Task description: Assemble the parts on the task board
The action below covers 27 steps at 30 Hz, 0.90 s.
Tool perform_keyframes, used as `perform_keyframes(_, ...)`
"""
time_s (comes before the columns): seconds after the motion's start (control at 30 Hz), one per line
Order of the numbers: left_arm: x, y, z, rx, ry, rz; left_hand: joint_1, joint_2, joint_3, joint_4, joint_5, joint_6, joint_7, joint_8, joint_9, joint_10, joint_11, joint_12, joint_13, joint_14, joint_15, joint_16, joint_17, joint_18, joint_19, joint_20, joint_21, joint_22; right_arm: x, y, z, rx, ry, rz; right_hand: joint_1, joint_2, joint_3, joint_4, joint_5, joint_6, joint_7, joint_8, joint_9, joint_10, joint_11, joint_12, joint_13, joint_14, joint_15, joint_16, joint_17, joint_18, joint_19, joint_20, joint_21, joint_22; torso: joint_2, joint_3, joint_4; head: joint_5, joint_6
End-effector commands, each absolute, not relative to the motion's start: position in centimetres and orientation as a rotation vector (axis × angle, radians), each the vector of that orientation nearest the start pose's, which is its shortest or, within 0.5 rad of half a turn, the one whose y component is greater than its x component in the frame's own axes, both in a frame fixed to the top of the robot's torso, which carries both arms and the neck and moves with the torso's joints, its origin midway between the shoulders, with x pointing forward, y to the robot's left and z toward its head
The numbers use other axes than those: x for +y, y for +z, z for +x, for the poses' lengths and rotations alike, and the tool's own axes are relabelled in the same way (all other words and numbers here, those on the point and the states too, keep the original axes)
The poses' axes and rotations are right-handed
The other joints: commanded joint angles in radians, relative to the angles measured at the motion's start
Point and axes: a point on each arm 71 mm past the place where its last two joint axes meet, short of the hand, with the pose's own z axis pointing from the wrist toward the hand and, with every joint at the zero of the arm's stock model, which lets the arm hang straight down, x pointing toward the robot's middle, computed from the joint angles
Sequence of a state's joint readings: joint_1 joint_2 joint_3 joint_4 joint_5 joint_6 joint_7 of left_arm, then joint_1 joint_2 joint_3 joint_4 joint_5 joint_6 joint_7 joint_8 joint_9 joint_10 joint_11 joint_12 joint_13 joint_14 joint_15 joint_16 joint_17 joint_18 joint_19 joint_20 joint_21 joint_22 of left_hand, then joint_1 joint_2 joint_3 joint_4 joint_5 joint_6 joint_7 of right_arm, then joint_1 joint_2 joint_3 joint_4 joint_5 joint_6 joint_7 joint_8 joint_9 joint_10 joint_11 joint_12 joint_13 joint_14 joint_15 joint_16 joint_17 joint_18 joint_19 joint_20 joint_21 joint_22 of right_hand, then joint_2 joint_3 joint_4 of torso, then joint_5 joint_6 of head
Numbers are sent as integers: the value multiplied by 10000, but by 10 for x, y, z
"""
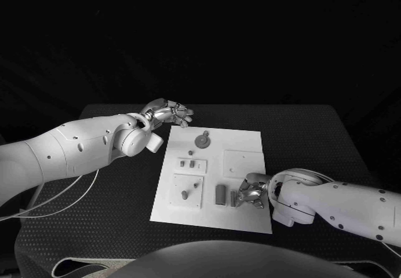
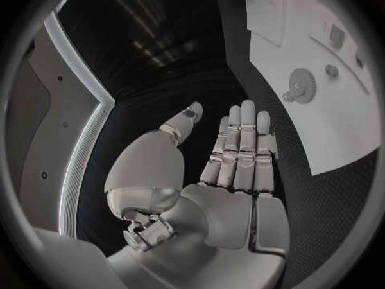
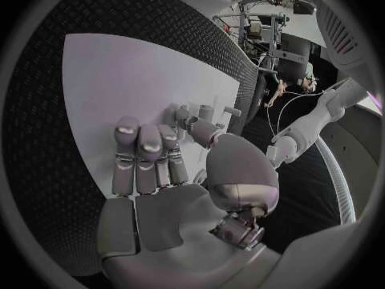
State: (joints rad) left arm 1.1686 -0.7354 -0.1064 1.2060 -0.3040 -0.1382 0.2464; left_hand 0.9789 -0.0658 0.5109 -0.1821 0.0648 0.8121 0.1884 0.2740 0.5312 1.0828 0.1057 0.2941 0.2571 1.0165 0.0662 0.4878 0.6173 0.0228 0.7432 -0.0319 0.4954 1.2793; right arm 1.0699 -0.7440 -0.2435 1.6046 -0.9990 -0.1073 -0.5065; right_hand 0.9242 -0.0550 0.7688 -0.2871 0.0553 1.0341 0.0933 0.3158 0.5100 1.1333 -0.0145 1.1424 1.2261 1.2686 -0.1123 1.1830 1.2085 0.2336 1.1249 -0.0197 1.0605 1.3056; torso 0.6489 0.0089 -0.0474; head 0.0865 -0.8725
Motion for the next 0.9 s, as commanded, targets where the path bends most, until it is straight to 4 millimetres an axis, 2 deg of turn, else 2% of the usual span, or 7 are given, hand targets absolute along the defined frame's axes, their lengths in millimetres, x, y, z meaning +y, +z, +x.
perform_keyframes(0.03, 238, -242, 522, 17396, -12813, -8795, -55, 14, -13, -20, -44, -64, 4, 38, -14, -3, 87, -68, 12, 70, 27, -34, 15, 129, 67, 10, -39, 17, -157, -335, 383, 25064, 4946, 2214, -36, 22, 61, -5, 51, 68, 22, 15, -13, 74, 16, 24, 5, 56, 17, 8, 5, 282, -7, 83, 15, 19, -2, 3, -7, 1, -1)
perform_keyframes(0.4, 239, -242, 522, 17382, -12793, -8804, -65, 17, -17, -14, -46, -64, 5, 40, -16, -3, 88, -69, 15, 72, 28, -41, 24, 128, 69, 12, -45, 22, -168, -337, 384, 25139, 4926, 2610, -450, -419, -229, 5, 405, 62, 33, -11, -55, 71, 27, -4, -7, 62, 19, -30, -16, 282, 29, 104, 39, 29, -4, 5, -7, -32, -1)
perform_keyframes(0.5, 239, -242, 522, 17362, -12784, -8801, -68, 13, -19, -14, -47, -65, 5, 41, -16, -3, 88, -70, 15, 72, 28, -43, 26, 127, 69, 12, -46, 23, -176, -331, 386, 25554, 4957, 2184, -679, -769, -619, 12, 966, -112, 93, -108, -109, -74, 84, -89, -50, 21, 47, -74, -32, 282, 23, 86, 19, 18, -13, 6, -5, -52, 29)
perform_keyframes(0.63, 240, -242, 523, 17287, -12817, -9054, -71, 7, -22, -14, -48, -66, 5, 41, -17, -3, 88, -70, 16, 73, 28, -45, 29, 127, 69, 12, -48, 25, -180, -320, 392, 25527, 5528, 2125, -961, -1131, -940, 131, 619, -364, 174, -240, -169, -340, 155, -204, -97, -92, 96, -129, -30, 282, -66, 86, -52, -3, -28, 30, -32, -84, 194)
perform_keyframes(0.7, 241, -242, 523, 17239, -12807, -9088, -73, 4, -24, -15, -49, -66, 5, 41, -17, -3, 89, -71, 17, 73, 28, -47, 30, 127, 69, 12, -49, 26, -181, -312, 397, 25096, 6004, 2149, -1115, -1278, -1038, 282, -5, -619, 245, -364, -222, -540, 227, -228, -73, -242, 150, -198, -30, 282, -195, 74, -163, -38, -37, 26, -42, -102, 262)
perform_keyframes(0.8, 241, -242, 524, 17157, -12837, -9200, -72, -1, -25, -18, -50, -67, 5, 41, -18, -3, 88, -71, 17, 73, 28, -49, 33, 127, 69, 12, -51, 27, -186, -300, 409, 24356, 6811, 2432, -1238, -1475, -1054, 463, -73, -1014, 382, -532, -270, -858, 355, -343, -116, -551, 267, -407, -97, 282, -512, 102, -400, -101, -63, 35, -58, -179, 470)
perform_keyframes(0.9, 242, -243, 527, 16972, -12877, -9360, -59, -15, -25, -34, -50, -67, 3, 43, -18, -4, 87, -73, 19, 73, 28, -56, 40, 129, 69, 10, -56, 32, -195, -286, 432, 22894, 7919, 3185, -1213, -1583, -1067, 580, -63, -1214, 491, -563, -240, -1180, 459, -502, -222, -875, 383, -677, -232, 282, -904, 168, -673, -160, -141, 51, -90, -222, 688)
